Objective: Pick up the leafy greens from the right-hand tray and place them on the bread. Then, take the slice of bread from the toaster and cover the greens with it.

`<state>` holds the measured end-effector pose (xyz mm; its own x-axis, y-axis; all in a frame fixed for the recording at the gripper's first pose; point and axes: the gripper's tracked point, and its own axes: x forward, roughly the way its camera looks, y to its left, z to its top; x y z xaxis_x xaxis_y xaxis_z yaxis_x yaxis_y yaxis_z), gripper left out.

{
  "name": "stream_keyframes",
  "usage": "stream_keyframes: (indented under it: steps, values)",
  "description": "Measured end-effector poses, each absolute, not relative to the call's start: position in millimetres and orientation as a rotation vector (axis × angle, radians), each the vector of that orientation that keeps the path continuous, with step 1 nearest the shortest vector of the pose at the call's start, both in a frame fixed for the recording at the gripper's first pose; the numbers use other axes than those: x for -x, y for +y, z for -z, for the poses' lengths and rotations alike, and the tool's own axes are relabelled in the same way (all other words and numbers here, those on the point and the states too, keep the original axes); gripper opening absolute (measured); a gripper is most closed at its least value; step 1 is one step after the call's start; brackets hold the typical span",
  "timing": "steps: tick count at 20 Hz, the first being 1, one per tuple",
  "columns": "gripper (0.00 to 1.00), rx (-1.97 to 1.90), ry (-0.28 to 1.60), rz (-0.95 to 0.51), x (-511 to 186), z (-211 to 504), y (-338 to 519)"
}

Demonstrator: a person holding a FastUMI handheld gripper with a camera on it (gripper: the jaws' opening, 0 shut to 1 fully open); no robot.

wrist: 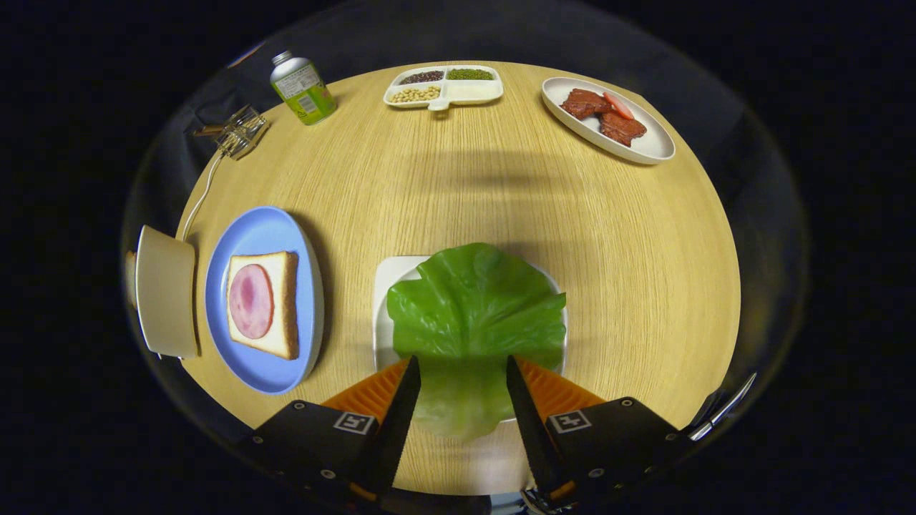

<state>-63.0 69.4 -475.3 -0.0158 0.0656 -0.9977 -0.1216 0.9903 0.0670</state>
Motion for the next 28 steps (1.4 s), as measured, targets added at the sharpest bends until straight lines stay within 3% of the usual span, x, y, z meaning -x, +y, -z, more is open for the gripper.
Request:
stream_keyframes:
  steps: [11, 13, 14, 16, 20, 28]
  values:
    - [0.56, 0.049, 1.591, -0.103, 62.9, 483.1, 68.5]
    - [0.44, 0.036, 1.584, -0.077, 62.7, 482.1, 68.2]
    - [0.32, 0.032, 1.578, -0.069, 62.7, 482.3, 67.4]
    - [0.19, 0.022, 1.570, -0.074, 62.2, 482.8, 65.3]
    - [0.05, -0.059, 1.571, -0.068, 61.5, 481.7, 61.3]
    - [0.03, -0.132, 1.465, -0.071, 37.9, 433.6, 69.6]
